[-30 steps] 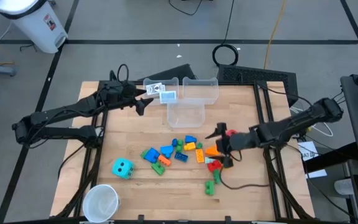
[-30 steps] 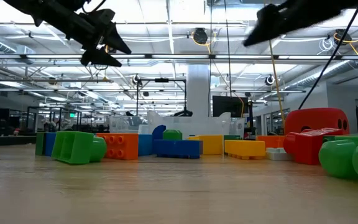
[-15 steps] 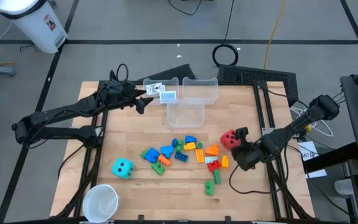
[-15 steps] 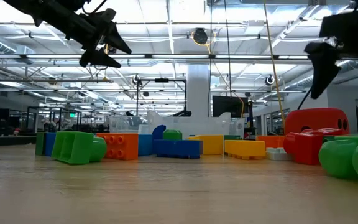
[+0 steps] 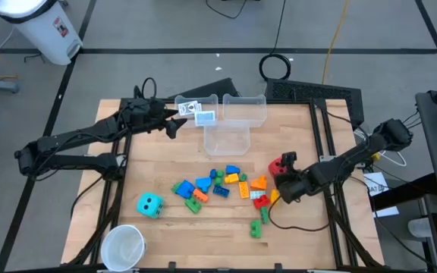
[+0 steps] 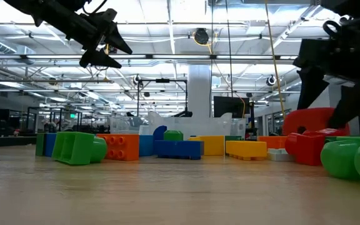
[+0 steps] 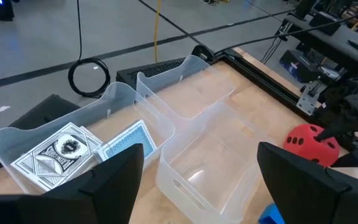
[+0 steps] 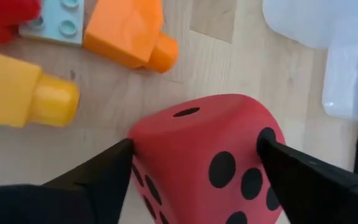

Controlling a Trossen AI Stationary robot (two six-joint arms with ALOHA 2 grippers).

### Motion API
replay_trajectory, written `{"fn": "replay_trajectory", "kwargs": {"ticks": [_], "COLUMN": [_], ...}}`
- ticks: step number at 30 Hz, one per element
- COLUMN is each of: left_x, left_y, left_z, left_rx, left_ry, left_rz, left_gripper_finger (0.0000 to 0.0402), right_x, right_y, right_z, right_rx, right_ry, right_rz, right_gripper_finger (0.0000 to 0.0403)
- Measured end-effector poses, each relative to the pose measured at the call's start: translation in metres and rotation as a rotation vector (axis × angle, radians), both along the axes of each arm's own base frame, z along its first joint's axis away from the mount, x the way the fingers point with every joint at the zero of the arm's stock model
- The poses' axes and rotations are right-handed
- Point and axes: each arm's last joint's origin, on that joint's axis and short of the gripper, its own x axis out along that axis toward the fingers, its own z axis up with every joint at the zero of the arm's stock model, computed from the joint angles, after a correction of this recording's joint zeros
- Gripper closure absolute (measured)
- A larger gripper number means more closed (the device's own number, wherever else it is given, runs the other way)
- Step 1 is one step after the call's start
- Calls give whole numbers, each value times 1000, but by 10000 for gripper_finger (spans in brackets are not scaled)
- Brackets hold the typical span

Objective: Pick & Place Toys
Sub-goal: Put the red dice into the top right transparent bin

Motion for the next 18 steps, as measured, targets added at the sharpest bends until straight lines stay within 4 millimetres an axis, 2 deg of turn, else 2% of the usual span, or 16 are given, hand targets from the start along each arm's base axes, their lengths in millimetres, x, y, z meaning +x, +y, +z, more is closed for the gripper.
{"fn": "replay_trajectory", "kwargs": {"ticks": [6, 8, 13, 18], "left_x": [0, 0, 0, 0], "left_y": [0, 0, 0, 0], "left_z": [0, 0, 0, 0], "left_rx": [7, 8, 10, 10], "left_ry": [3, 4, 5, 5], "left_rz": [-2, -3, -4, -4], "left_gripper_finger": [80, 80, 80, 80], "right_x": [2, 1, 2, 4], "right_y": [-5, -6, -8, -12], "right_z": [-3, -4, -5, -2], "right_rx": [29, 49, 94, 121], "right_ry": [13, 25, 39, 18], "right_rz": [-71, -83, -117, -160], "right_gripper_finger": [201, 223, 244, 244]}}
